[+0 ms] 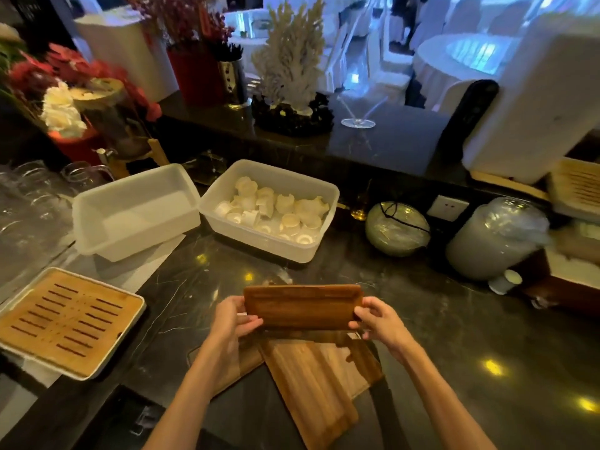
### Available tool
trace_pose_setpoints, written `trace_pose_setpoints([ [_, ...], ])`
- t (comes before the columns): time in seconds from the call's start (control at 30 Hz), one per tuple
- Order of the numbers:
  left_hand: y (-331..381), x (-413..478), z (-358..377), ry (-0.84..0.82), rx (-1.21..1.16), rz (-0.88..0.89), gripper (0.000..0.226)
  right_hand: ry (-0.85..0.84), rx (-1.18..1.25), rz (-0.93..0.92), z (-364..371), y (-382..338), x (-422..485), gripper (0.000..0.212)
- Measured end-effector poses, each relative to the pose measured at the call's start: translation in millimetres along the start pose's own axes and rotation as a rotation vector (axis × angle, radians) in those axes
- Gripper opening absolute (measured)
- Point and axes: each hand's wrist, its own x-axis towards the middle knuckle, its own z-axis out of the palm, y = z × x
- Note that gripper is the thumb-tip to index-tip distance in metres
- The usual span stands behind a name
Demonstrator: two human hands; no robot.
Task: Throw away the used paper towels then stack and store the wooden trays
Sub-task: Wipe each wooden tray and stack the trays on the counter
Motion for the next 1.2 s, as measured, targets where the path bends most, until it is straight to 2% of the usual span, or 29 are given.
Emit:
trace_pose_setpoints([
  [0.1,-13.9,-6.7,13.0,-0.07,-0.064,-0.002,0.039,0.05,0.134,-0.074,-19.2,18.7,-33.1,0.017],
  [0.27,-32.5,-14.5,39.4,-0.171,-0.017,-0.053,0.022,0.137,0.376,-0.114,-50.0,40.1,-70.3,0.021],
  [0.33,-39.3,-16.6,45.4,-0.212,0.059,-0.047,0.031,0.201,0.465,-0.105,-60.1,42.9,-83.8,0.027],
  [0.37,-41.6,-19.5,49.6,-0.223,0.095,-0.048,0.037,0.226,0.42,-0.114,-63.8,44.1,-90.9,0.028],
  [0.43,-45.5,-27.7,62.2,-0.257,0.143,-0.076,0.04,0.295,0.182,-0.137,-71.1,50.2,-104.8,0.015],
  [0.5,-51.0,-36.2,77.4,-0.293,0.216,-0.092,0.038,0.382,-0.008,-0.167,-82.3,64.0,-113.0,0.03],
  [0.6,-66.2,-48.8,101.8,-0.347,0.322,-0.109,0.035,0.52,0.067,-0.098,-99.9,84.0,-131.6,0.054],
  [0.7,-93.1,-68.5,133.0,-0.384,0.437,-0.109,0.027,0.614,0.207,0.013,-121.6,103.2,-158.4,0.045],
  [0.87,-158.7,-103.9,187.8,-0.282,0.654,0.061,0.023,0.726,0.208,0.11,-160.8,140.3,-206.7,0.035],
  [1.1,-260.7,-169.0,285.7,-0.262,0.908,0.182,0.03,0.804,0.069,0.204,-277.0,217.9,-270.3,0.032],
  [1.2,-300.7,-201.9,325.9,-0.225,0.969,0.227,0.024,0.805,-0.006,0.211,-331.0,253.0,-293.4,0.033],
])
